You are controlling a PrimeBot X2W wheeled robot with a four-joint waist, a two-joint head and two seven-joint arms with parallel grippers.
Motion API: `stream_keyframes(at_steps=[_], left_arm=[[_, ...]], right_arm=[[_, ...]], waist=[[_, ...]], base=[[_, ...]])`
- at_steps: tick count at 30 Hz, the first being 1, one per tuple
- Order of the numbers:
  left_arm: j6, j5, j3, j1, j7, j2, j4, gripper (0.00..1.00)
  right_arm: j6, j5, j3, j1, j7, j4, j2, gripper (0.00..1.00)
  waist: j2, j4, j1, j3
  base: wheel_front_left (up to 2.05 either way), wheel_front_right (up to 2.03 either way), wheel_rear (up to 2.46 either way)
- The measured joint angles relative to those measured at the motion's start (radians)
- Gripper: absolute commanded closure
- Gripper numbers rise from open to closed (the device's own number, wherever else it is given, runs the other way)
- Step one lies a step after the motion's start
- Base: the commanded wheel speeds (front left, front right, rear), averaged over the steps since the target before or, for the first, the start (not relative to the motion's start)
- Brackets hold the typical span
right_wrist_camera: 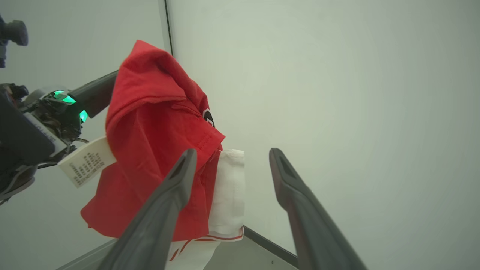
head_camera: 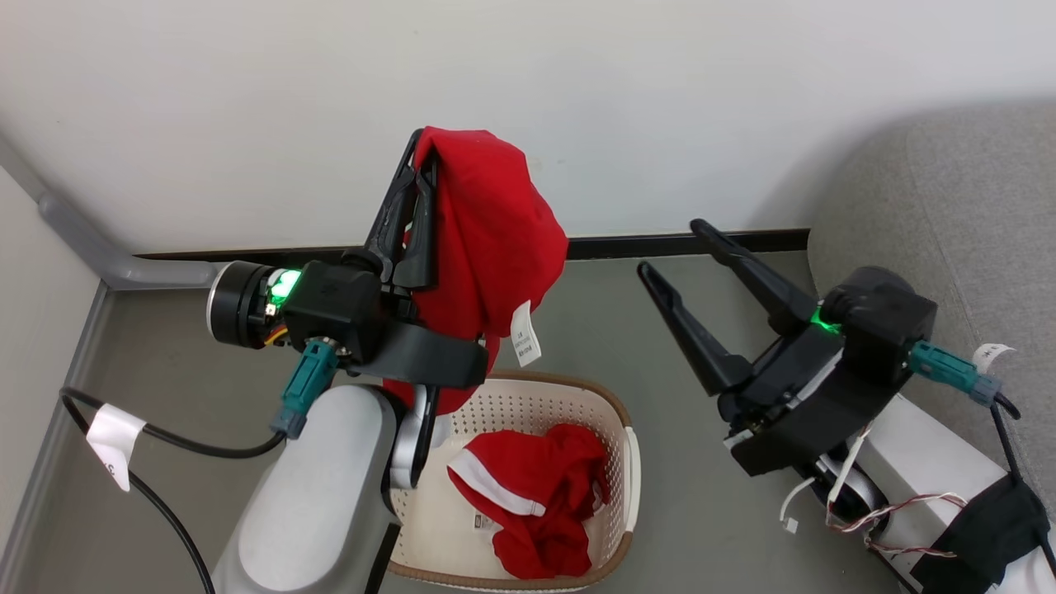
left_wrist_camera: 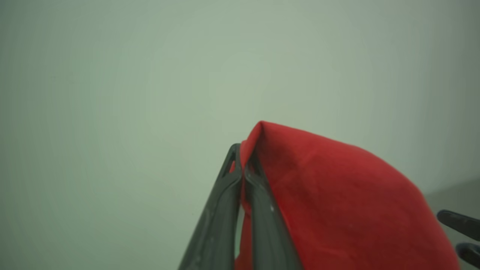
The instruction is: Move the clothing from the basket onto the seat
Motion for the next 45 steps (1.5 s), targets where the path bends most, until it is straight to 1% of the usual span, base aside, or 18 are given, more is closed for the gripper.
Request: stream_keyframes(at_steps=[5, 9, 13, 14, 17, 23, 30, 37, 38, 39, 40, 45], left_arm=[[0.0, 0.002, -0.012, -0.003, 0.0, 0.0, -0.004, 1.0], [0.0, 0.002, -0.021, -0.003, 0.0, 0.0, -0.01, 1.0], [0.0, 0.0, -0.047, -0.006, 0.0, 0.001, -0.025, 1.0], [0.0, -0.005, -0.074, -0.015, 0.0, 0.0, -0.035, 1.0], [0.0, -0.007, -0.099, -0.035, 0.0, 0.0, -0.051, 1.0], [0.0, -0.032, -0.146, -0.05, 0.0, 0.001, -0.063, 1.0], [0.0, -0.05, -0.184, -0.066, 0.0, 0.001, -0.073, 1.0], [0.0, -0.058, -0.219, -0.067, 0.0, 0.002, -0.098, 1.0], [0.0, -0.058, -0.222, -0.067, 0.0, 0.002, -0.1, 1.0], [0.0, -0.058, -0.224, -0.067, 0.0, 0.002, -0.101, 1.0], [0.0, -0.059, -0.225, -0.067, 0.0, 0.002, -0.101, 1.0], [0.0, -0.066, -0.222, -0.066, 0.0, 0.002, -0.098, 1.0]], right_arm=[[0.0, 0.007, 0.102, -0.044, 0.0, -0.045, -0.009, 0.0], [0.0, 0.022, 0.178, -0.075, 0.0, -0.051, -0.012, 0.0], [0.0, 0.023, 0.231, -0.111, 0.0, -0.023, -0.01, 0.0], [0.0, 0.023, 0.249, -0.123, 0.0, -0.01, -0.009, 0.0], [0.0, 0.023, 0.282, -0.141, 0.0, 0.022, 0.002, 0.0], [0.0, 0.029, 0.324, -0.205, 0.0, 0.079, 0.038, 0.0], [0.0, 0.041, 0.339, -0.253, 0.0, 0.152, 0.081, 0.0], [0.0, 0.06, 0.343, -0.277, 0.0, 0.245, 0.122, 0.0], [0.0, 0.06, 0.343, -0.278, 0.0, 0.256, 0.128, 0.31], [0.0, 0.062, 0.343, -0.28, 0.0, 0.266, 0.136, 0.86], [0.0, 0.065, 0.342, -0.283, 0.0, 0.273, 0.143, 1.0], [0.0, 0.079, 0.339, -0.286, 0.0, 0.287, 0.159, 1.0]], waist=[[0.0, 0.011, 0.0, 0.005], [0.0, 0.019, 0.0, 0.009], [0.0, 0.027, 0.0, 0.015], [0.0, 0.033, 0.0, 0.017], [0.0, 0.044, 0.0, 0.022], [0.0, 0.07, 0.0, 0.032], [0.0001, 0.098, 0.0, 0.039], [0.0, 0.11, 0.0, 0.038], [0.0, 0.111, 0.0, 0.037], [0.0, 0.112, 0.0, 0.037], [0.0, 0.113, 0.0, 0.036], [0.0, 0.117, 0.0, 0.033]], base=[[0.0, 0.0, 0.0], [0.0, 0.0, 0.0], [0.0, 0.0, 0.0], [0.0, 0.0, 0.0], [0.0, 0.0, 0.0], [0.0, 0.0, 0.0], [0.0, 0.0, 0.0], [0.0, 0.0, 0.0], [0.0, 0.0, 0.0], [0.0, 0.0, 0.0], [0.0, 0.0, 0.0], [0.0, 0.0, 0.0]])
